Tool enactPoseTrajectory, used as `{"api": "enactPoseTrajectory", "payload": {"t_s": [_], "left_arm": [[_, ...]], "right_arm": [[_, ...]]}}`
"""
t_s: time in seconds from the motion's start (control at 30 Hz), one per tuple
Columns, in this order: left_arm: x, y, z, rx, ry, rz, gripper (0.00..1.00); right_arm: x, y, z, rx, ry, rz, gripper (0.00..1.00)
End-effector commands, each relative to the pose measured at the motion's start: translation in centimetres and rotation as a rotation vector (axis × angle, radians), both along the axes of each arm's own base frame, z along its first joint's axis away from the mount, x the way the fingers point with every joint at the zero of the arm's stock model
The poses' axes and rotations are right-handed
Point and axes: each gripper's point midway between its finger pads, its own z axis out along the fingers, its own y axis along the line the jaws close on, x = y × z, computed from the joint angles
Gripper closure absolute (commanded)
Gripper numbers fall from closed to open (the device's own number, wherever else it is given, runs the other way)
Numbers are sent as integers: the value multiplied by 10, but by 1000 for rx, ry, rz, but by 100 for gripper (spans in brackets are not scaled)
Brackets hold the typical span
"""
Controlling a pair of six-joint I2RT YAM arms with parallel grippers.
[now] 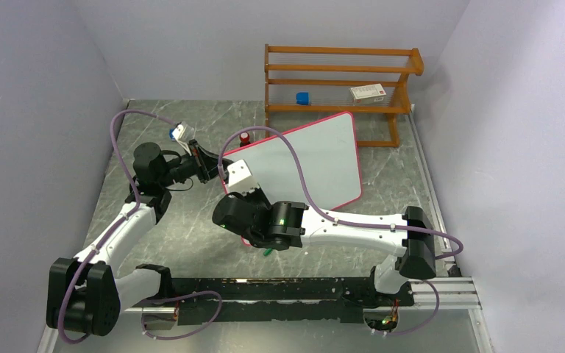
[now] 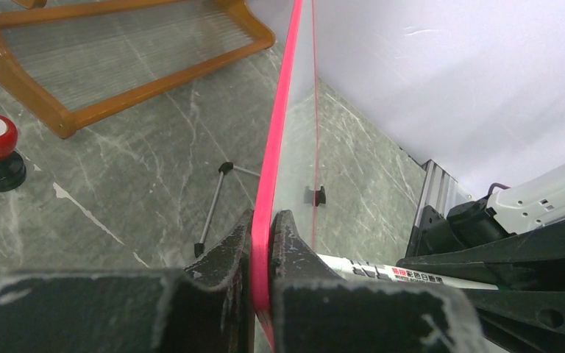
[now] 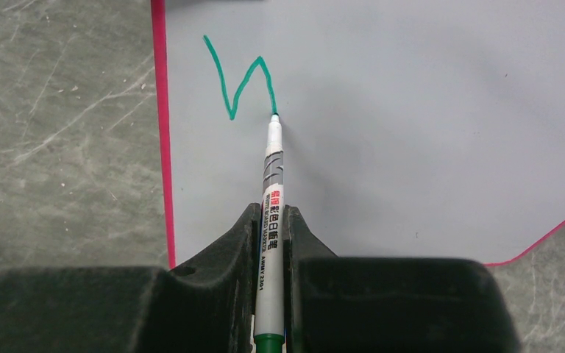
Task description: Write a sentence on the whiteboard
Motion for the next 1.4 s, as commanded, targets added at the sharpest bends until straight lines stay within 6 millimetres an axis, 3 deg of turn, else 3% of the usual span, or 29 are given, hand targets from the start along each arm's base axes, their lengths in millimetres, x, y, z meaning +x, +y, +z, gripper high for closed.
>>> {"api": "enactPoseTrajectory", "payload": {"t_s": [0.0, 1.37], "left_arm": [[2, 1, -43, 126, 11, 7, 95], [1, -1, -45, 135, 13, -3, 95]], "right_arm": [[2, -5, -3, 15, 11, -27, 100], [26, -7, 34, 89, -102, -68, 100]]}}
